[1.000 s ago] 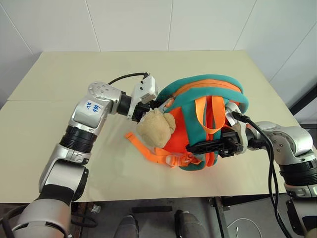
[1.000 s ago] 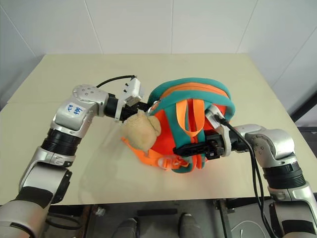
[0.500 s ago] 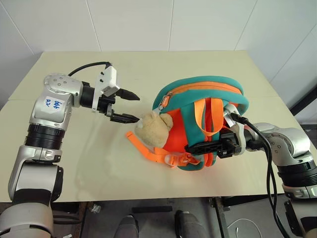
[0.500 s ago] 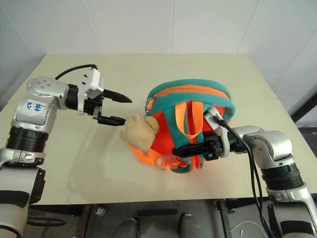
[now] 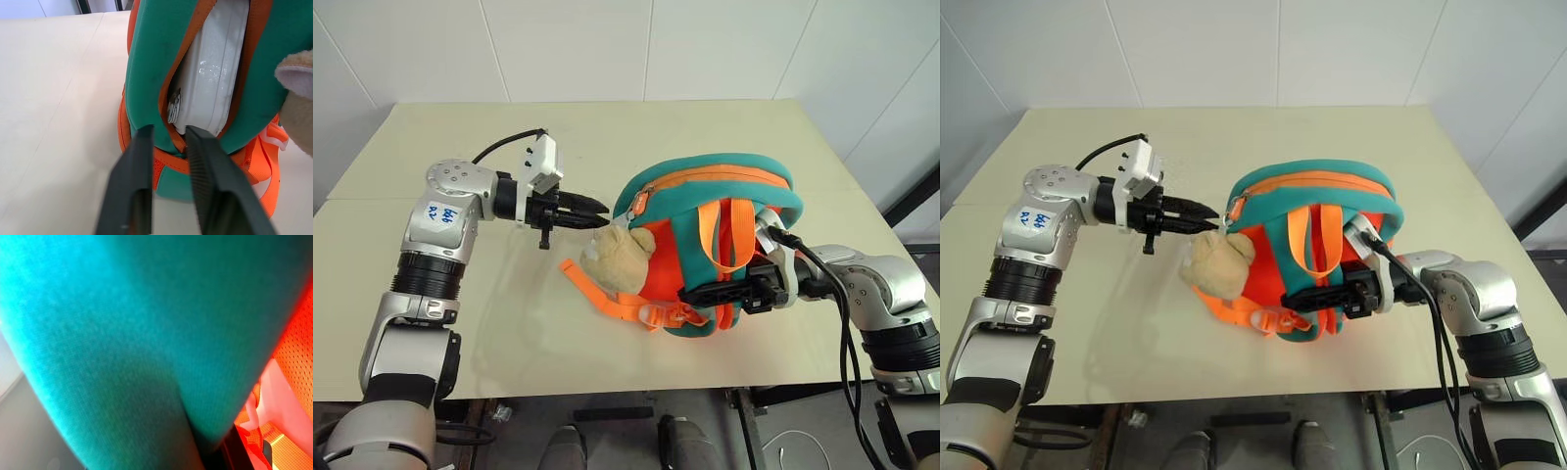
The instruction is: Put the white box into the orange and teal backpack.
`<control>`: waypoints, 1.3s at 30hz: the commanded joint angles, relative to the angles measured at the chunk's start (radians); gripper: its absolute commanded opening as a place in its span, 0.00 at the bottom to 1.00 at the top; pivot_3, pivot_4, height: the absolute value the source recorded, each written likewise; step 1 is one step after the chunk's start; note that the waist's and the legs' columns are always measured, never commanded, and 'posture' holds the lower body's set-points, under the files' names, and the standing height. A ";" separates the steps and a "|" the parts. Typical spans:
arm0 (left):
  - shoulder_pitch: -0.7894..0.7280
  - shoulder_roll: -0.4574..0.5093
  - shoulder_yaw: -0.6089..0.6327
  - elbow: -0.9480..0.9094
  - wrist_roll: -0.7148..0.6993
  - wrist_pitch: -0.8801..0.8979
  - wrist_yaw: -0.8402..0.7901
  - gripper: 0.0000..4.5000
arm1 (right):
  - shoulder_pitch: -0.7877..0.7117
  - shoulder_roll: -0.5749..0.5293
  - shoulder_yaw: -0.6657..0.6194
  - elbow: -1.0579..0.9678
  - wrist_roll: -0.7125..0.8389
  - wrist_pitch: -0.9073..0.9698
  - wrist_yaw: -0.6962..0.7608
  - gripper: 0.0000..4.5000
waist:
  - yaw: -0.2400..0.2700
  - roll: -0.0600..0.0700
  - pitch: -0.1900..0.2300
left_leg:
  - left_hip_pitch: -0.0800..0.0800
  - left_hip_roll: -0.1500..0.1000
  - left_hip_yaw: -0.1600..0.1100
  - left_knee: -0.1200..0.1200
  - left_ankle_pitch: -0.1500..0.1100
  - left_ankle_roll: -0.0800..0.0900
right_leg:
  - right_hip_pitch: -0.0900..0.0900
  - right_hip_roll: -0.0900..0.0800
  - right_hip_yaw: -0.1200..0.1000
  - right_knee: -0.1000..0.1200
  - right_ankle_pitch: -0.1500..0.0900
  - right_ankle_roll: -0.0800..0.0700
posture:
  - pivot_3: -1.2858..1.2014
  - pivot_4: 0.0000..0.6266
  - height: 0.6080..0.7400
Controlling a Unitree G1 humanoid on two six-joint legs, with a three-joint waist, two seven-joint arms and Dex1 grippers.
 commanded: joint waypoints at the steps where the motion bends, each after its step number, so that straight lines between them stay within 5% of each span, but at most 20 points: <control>1: -0.039 -0.020 0.003 -0.041 -0.023 -0.001 -0.018 0.00 | 0.012 -0.003 -0.013 -0.040 0.009 -0.003 -0.010 0.00 | 0.001 0.000 0.000 | 0.000 0.000 0.000 0.000 0.000 0.000 | 0.000 0.000 0.000 0.000 0.000 0.000 | 0.52 0.24 1.00; 15: -0.062 -0.145 -0.052 -0.005 0.022 -0.031 -0.005 0.00 | 0.039 0.015 -0.024 -0.063 0.018 -0.006 -0.044 0.00 | 0.000 0.000 0.000 | 0.000 0.000 0.000 0.002 0.000 0.000 | 0.000 0.000 0.000 0.000 0.000 0.000 | 0.52 0.24 1.00; 22: -0.073 -0.093 -0.007 0.020 0.017 -0.035 -0.007 0.00 | 0.048 0.014 -0.030 -0.068 0.021 -0.003 -0.053 0.00 | 0.000 0.000 0.000 | 0.000 0.000 0.000 0.002 0.000 0.000 | 0.000 0.000 0.000 0.001 0.000 0.000 | 0.52 0.24 1.00; 25: -0.046 -0.010 0.014 -0.028 0.003 0.032 -0.020 0.13 | 0.052 0.012 -0.032 -0.070 0.022 -0.001 -0.057 0.00 | -0.003 0.000 0.000 | 0.000 0.000 0.000 0.002 0.000 0.000 | 0.000 0.000 0.001 0.001 0.000 0.000 | 0.52 0.24 1.00; 30: 0.042 0.124 0.065 -0.163 -0.050 0.117 -0.052 0.50 | 0.046 0.013 -0.022 -0.061 0.015 -0.004 -0.056 0.00 | -0.002 0.000 0.000 | 0.000 0.000 0.000 0.001 0.000 0.000 | 0.000 0.000 0.001 0.000 0.000 0.000 | 0.52 0.24 1.00; 37: 0.203 0.180 0.148 -0.441 -0.178 0.214 -0.023 0.99 | 0.026 0.010 -0.003 -0.037 -0.005 -0.012 -0.039 0.00 | 0.001 0.000 0.000 | 0.000 0.000 0.000 0.001 0.000 0.000 | 0.000 0.000 0.001 0.001 0.000 0.000 | 0.52 0.24 1.00; 39: 0.218 0.175 0.158 -0.480 -0.204 0.236 0.001 1.00 | 0.024 0.009 -0.002 -0.034 -0.007 -0.011 -0.035 0.00 | 0.001 0.000 0.000 | 0.000 0.000 0.000 0.001 0.000 0.000 | 0.000 0.000 0.001 0.001 0.000 0.000 | 0.52 0.24 1.00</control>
